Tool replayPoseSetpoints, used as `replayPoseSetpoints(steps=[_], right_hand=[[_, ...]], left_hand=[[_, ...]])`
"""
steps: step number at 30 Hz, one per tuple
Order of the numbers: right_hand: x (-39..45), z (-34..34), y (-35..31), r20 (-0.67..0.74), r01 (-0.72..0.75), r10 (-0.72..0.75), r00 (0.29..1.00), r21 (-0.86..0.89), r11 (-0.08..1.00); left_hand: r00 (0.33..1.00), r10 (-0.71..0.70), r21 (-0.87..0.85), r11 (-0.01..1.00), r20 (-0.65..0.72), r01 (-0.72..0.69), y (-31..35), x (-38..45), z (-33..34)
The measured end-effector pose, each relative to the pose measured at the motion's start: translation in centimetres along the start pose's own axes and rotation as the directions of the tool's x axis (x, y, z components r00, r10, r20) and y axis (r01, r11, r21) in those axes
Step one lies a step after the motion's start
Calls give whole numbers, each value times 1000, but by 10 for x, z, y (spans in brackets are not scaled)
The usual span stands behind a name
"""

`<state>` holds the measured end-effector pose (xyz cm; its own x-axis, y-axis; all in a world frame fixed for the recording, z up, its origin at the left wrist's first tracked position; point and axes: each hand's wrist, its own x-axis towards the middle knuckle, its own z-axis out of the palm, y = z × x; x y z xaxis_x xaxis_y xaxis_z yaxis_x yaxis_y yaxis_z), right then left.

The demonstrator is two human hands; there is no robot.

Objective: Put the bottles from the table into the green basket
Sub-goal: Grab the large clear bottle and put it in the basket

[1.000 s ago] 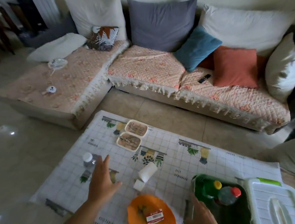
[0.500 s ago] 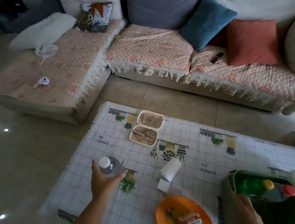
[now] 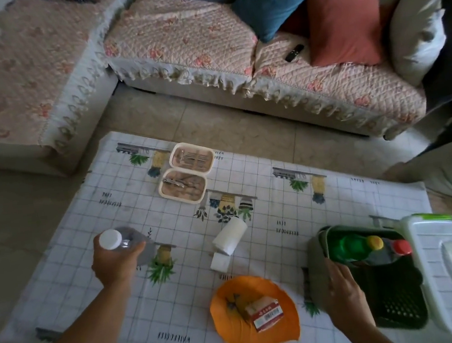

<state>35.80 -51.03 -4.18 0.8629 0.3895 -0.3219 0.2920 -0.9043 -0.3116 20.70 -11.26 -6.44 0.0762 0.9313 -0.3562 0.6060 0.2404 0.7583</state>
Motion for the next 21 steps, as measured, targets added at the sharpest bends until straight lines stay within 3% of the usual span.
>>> replayPoseSetpoints(steps=[7, 13, 21], right_hand=[[2, 5, 8, -3, -100, 101, 995, 118, 988], [-2, -8, 4, 33, -92, 88, 996, 144, 985], [-15, -49, -3, 169, -87, 65, 983, 124, 988]], left_hand=[[993, 118, 43, 992, 21, -119, -1, -17, -3], [982, 168, 61, 983, 87, -173, 8, -36, -14], [897, 330, 121, 918, 293, -378, 75, -112, -30]])
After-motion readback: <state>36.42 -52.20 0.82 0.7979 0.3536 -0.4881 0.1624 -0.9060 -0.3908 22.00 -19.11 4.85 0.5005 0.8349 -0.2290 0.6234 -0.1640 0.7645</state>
